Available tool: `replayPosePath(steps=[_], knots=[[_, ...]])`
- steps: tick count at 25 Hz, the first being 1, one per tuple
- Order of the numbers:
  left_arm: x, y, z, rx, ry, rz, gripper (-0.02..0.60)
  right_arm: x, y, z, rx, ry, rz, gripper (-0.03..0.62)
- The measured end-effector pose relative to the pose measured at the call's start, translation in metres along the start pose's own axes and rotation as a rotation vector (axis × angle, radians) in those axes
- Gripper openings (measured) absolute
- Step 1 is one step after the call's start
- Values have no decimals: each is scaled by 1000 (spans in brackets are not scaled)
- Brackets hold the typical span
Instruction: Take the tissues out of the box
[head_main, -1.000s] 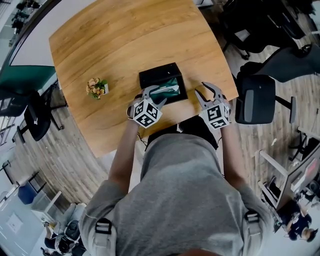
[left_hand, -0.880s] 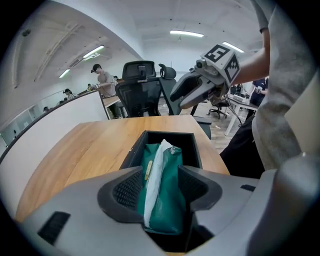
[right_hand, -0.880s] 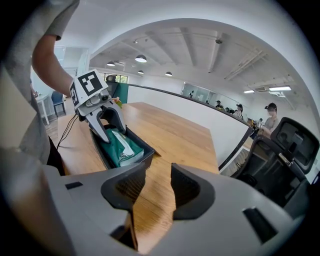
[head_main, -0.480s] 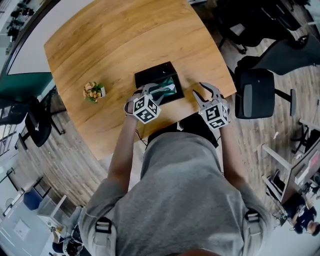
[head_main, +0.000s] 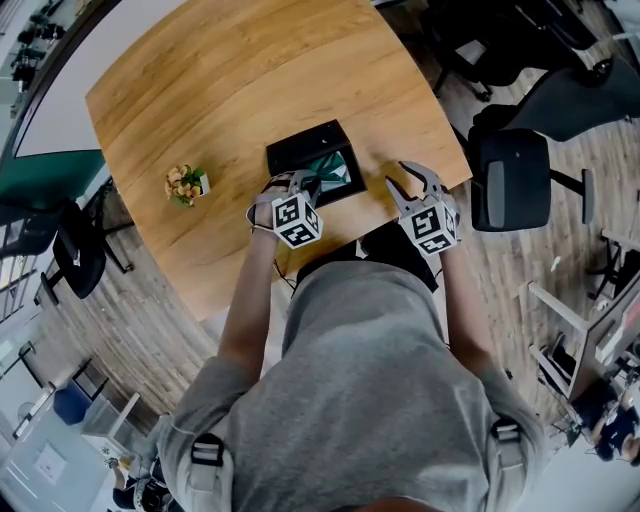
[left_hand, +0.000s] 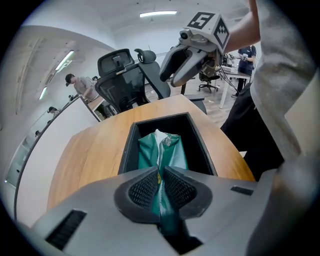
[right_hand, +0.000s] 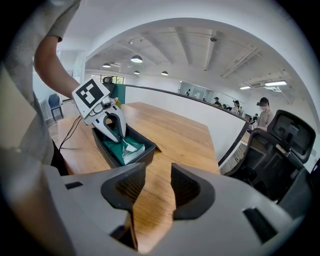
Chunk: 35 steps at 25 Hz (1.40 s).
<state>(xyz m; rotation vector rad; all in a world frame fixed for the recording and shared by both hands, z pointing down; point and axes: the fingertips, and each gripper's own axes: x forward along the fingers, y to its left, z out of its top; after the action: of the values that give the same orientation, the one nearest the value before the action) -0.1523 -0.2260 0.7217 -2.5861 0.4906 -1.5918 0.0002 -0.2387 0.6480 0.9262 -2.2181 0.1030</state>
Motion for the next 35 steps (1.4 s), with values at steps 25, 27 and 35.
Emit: replayPosePath(steps=[25,27,35], knots=[[-6,3,4,-25,-18,14,20,-8,6,4,-30,-9,1,165],[-8,4,6,-29,-22,23,20,-9,7,4,-29,-11,4,166],[-19,7,13,-51,-14,54,20,-14,6,10,-37,-37,17,164]])
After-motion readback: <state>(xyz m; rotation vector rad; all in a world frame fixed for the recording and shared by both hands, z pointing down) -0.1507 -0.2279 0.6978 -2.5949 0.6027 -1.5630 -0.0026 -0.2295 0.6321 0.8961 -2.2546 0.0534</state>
